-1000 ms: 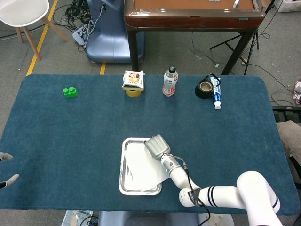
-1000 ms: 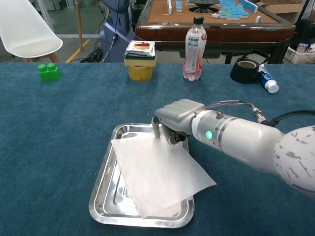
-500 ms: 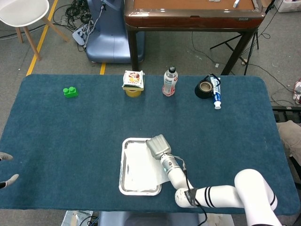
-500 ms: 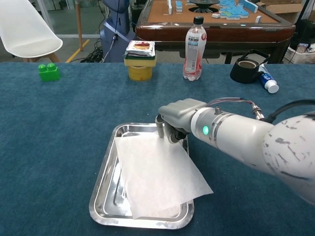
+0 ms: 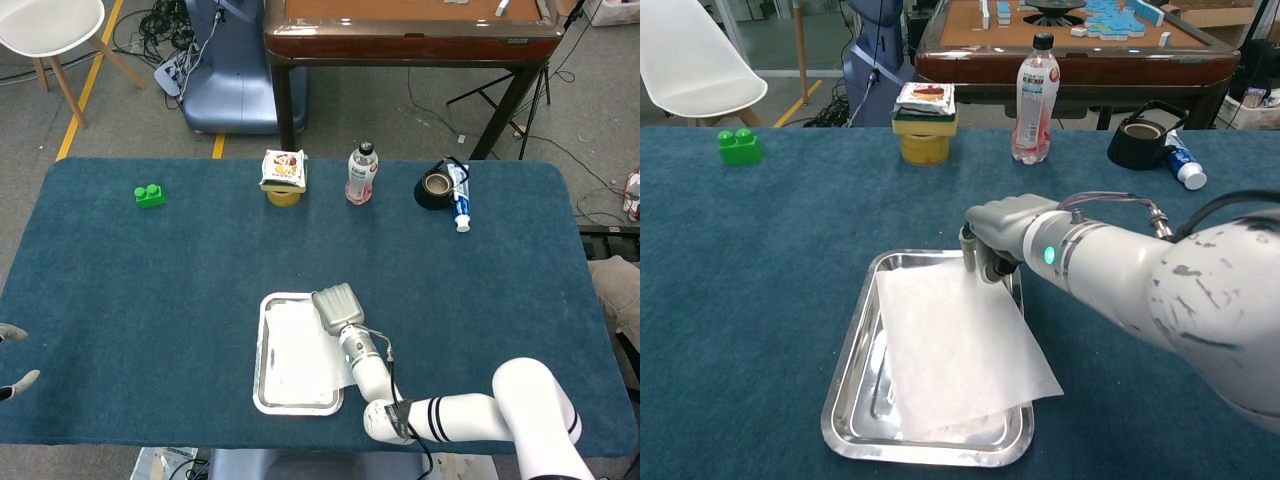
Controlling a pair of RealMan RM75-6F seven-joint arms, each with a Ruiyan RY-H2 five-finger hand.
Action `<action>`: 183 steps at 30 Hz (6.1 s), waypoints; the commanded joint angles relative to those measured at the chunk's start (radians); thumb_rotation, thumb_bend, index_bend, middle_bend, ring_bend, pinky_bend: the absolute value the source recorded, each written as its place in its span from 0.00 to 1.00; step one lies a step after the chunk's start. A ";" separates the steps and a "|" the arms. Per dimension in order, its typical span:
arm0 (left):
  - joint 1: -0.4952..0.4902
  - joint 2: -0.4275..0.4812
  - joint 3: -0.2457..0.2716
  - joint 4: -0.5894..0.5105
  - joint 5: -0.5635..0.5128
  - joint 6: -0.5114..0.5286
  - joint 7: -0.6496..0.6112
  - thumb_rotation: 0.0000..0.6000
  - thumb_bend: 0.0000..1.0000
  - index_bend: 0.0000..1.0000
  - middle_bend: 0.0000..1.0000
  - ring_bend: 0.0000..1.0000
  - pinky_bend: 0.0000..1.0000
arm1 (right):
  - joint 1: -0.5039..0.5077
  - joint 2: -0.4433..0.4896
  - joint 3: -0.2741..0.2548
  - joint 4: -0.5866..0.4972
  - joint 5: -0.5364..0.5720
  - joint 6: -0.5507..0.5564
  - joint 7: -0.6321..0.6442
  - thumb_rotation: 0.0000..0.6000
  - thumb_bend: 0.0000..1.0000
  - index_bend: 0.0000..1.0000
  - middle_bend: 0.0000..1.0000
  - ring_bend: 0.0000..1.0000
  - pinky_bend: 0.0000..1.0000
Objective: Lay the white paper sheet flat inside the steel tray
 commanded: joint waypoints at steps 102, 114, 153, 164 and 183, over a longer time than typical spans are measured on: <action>-0.004 -0.006 0.004 0.002 0.000 -0.008 0.011 1.00 0.01 0.43 0.38 0.32 0.47 | -0.092 0.381 -0.244 -0.480 -0.392 -0.156 0.263 1.00 1.00 0.46 1.00 1.00 1.00; -0.004 -0.007 0.005 0.002 0.001 -0.009 0.013 1.00 0.01 0.43 0.38 0.32 0.47 | -0.086 0.408 -0.297 -0.509 -0.396 -0.167 0.267 1.00 1.00 0.51 1.00 1.00 1.00; -0.005 -0.006 0.004 0.003 -0.001 -0.010 0.011 1.00 0.01 0.43 0.38 0.32 0.47 | -0.028 0.357 -0.356 -0.489 -0.312 -0.152 0.214 1.00 1.00 0.44 1.00 1.00 1.00; -0.004 -0.005 0.004 0.002 0.000 -0.009 0.009 1.00 0.01 0.43 0.38 0.32 0.47 | -0.022 0.339 -0.354 -0.486 -0.309 -0.153 0.223 1.00 1.00 0.43 1.00 1.00 1.00; -0.003 -0.003 0.003 0.000 0.000 -0.006 0.008 1.00 0.01 0.43 0.38 0.32 0.47 | -0.014 0.304 -0.360 -0.467 -0.291 -0.140 0.213 1.00 1.00 0.43 1.00 1.00 1.00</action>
